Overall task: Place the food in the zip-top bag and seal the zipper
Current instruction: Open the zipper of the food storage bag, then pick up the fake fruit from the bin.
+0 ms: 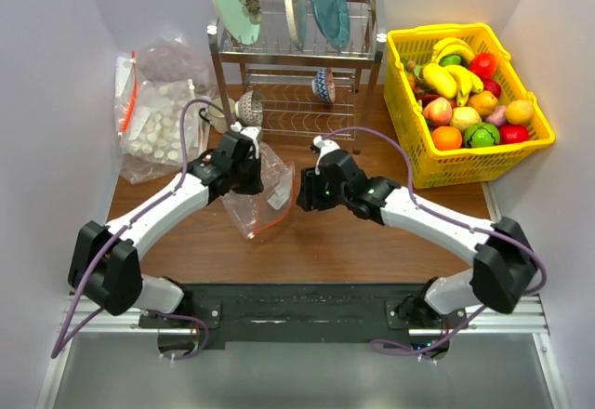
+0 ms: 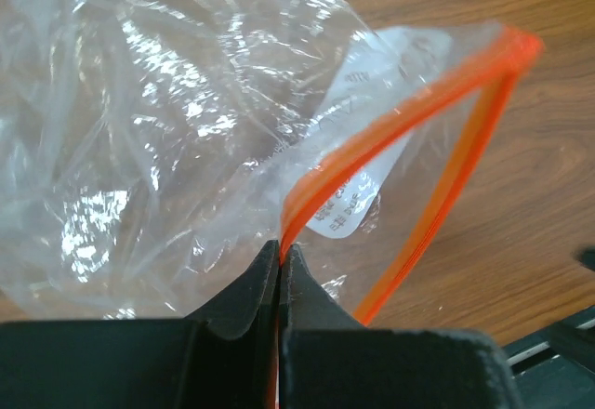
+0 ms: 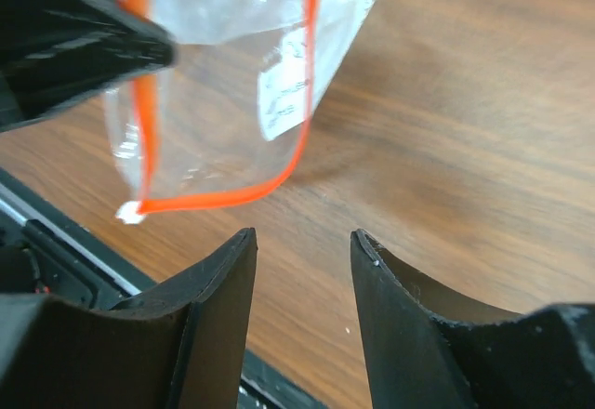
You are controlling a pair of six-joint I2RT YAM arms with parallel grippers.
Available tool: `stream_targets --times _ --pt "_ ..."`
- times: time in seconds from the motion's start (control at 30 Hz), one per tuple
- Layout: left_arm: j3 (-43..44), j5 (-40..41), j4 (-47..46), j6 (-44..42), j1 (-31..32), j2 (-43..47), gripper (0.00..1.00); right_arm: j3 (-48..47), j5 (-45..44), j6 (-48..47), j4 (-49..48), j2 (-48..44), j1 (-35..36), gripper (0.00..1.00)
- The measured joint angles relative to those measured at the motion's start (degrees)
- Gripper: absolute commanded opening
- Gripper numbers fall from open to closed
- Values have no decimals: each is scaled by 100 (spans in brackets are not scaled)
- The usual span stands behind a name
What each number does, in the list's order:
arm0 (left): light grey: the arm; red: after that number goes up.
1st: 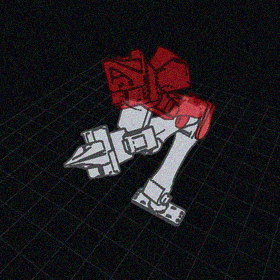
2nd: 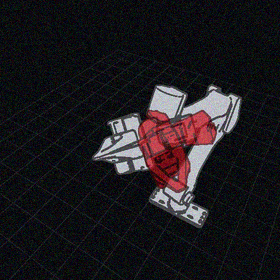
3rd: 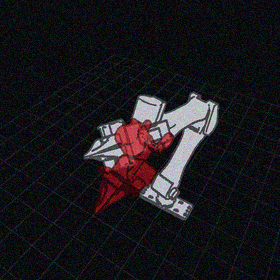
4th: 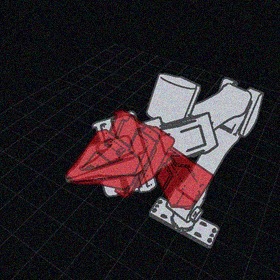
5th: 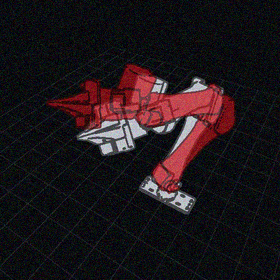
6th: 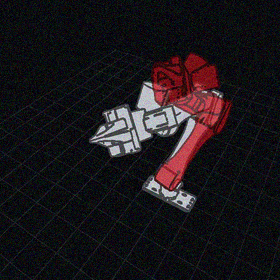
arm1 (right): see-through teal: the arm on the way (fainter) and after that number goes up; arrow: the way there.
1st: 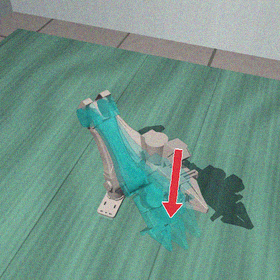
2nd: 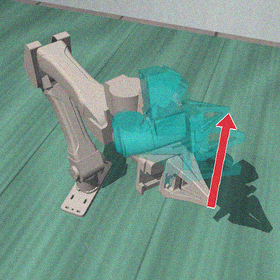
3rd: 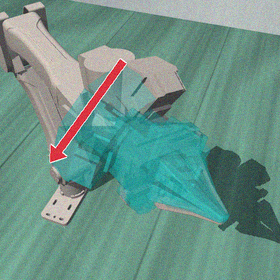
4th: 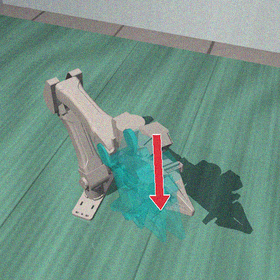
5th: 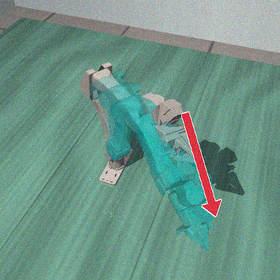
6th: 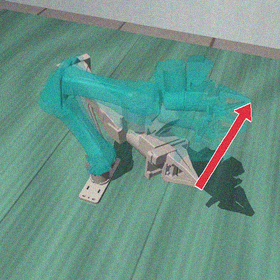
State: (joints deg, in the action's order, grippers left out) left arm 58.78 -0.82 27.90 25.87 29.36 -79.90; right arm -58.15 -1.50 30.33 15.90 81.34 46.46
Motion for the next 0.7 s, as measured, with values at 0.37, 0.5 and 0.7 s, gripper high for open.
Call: stream_targets --times 0.37,0.5,0.7 --pt "601 -199 -24 -164 0 -588 0 -1969 -966 -538 1906 -1154 -1727 58" --pt "605 -229 -35 -170 -2 -601 0 -2841 -1633 -645 2363 -1180 -2492 58" --pt "605 -334 -92 -173 0 -599 0 -4079 -2000 -787 2651 -367 -3445 60"
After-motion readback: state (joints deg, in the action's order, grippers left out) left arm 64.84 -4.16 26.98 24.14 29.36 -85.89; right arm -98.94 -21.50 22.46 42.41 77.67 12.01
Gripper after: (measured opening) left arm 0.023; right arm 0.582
